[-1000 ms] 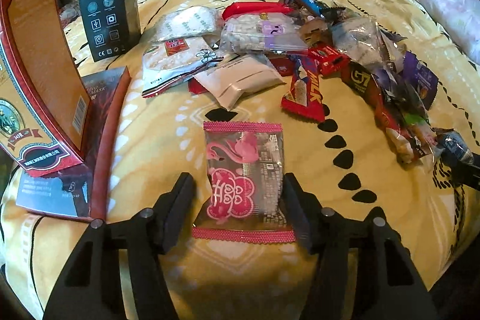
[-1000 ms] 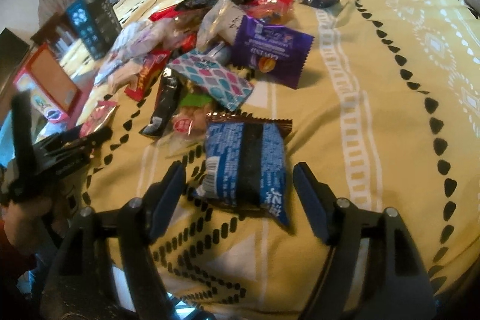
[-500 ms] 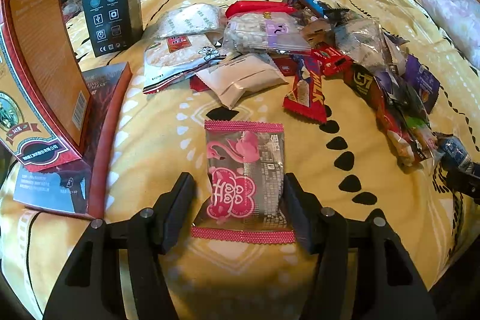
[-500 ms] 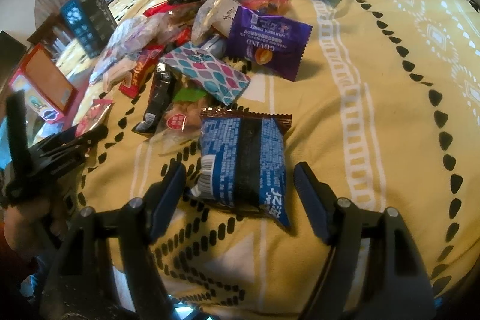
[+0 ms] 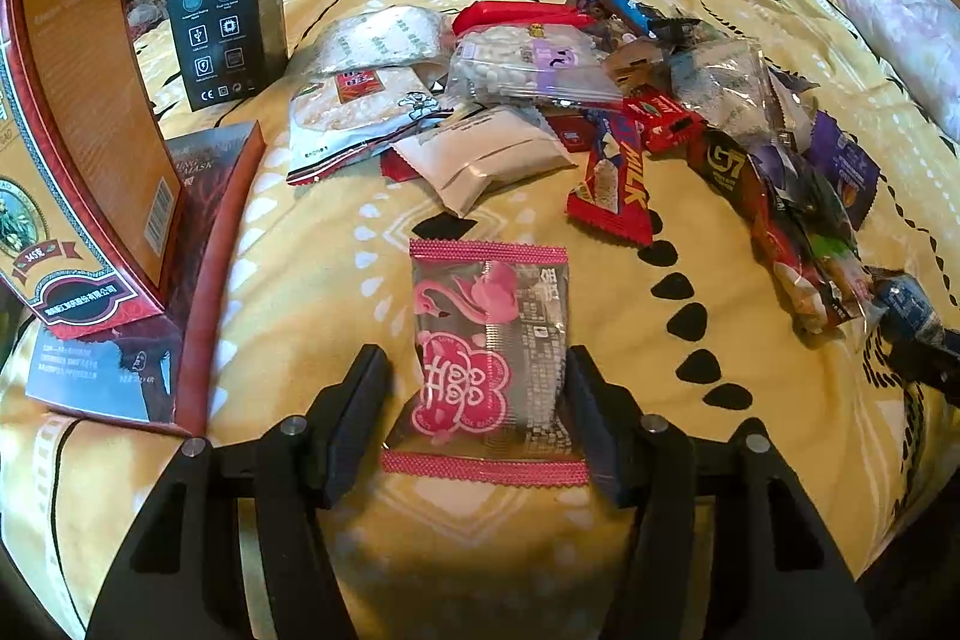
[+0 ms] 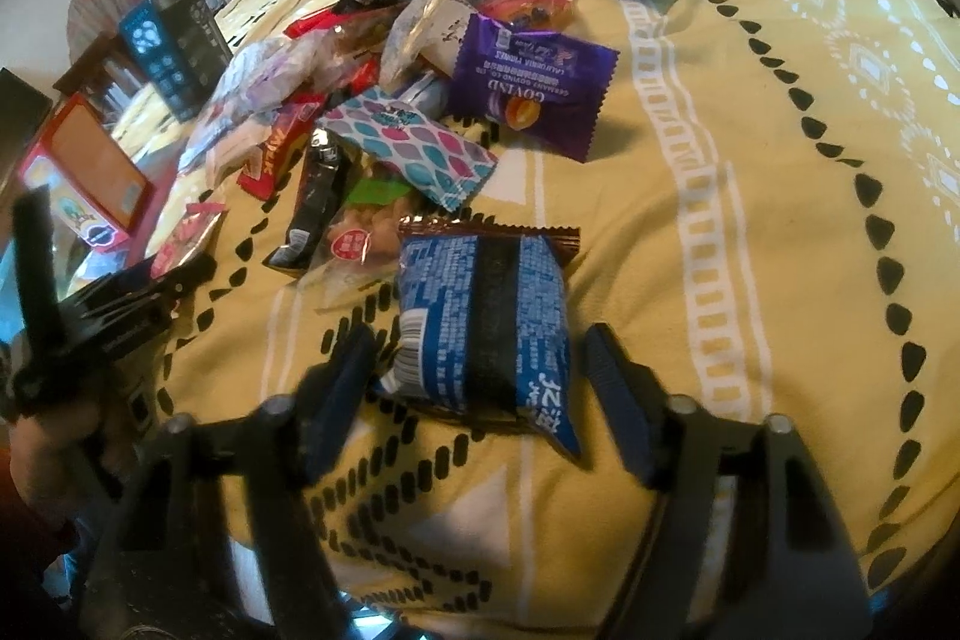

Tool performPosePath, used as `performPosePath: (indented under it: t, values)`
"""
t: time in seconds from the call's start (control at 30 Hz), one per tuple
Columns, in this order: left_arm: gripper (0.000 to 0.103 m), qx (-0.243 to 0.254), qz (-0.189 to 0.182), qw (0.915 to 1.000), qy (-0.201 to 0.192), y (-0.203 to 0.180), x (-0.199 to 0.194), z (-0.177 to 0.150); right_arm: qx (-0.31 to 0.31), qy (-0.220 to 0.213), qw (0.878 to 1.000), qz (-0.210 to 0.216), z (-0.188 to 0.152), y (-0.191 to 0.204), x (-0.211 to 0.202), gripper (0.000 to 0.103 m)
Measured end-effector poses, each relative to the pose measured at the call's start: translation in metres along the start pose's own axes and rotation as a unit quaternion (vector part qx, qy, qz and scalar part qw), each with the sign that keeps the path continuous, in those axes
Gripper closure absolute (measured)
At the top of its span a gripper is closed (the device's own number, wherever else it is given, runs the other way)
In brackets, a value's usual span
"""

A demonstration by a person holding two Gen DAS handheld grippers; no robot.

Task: Organize snacks
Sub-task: 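Carry the pink packet with the left gripper while the right carries the blue packet to the glass bowl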

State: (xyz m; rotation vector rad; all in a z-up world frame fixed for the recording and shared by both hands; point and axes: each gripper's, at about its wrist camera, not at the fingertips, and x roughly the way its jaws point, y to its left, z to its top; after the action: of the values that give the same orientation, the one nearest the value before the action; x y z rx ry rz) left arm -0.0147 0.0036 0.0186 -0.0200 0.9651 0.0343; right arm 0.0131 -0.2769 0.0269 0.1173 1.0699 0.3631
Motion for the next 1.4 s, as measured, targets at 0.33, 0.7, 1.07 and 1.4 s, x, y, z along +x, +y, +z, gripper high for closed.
performPosePath:
  t: [0.33,0.7,1.07,1.4]
  values:
    - [0.054,0.03,-0.018,0.9986,-0.04,-0.012,-0.04,0.007,-0.005,-0.023,1.0,0.018,0.002,0.005,-0.016,0.053]
    - [0.054,0.028,-0.014,0.9938,-0.107,-0.004,-0.115,0.05,-0.029,-0.073,0.997,0.018,0.025,0.028,-0.061,0.053]
    - [0.054,-0.044,0.079,0.9796,-0.18,0.102,-0.195,0.095,-0.118,-0.15,0.979,0.074,0.109,0.13,-0.115,0.053]
    - [0.054,-0.162,0.168,0.9559,-0.178,0.239,-0.237,0.072,-0.21,-0.155,0.947,0.185,0.153,0.289,-0.112,0.053]
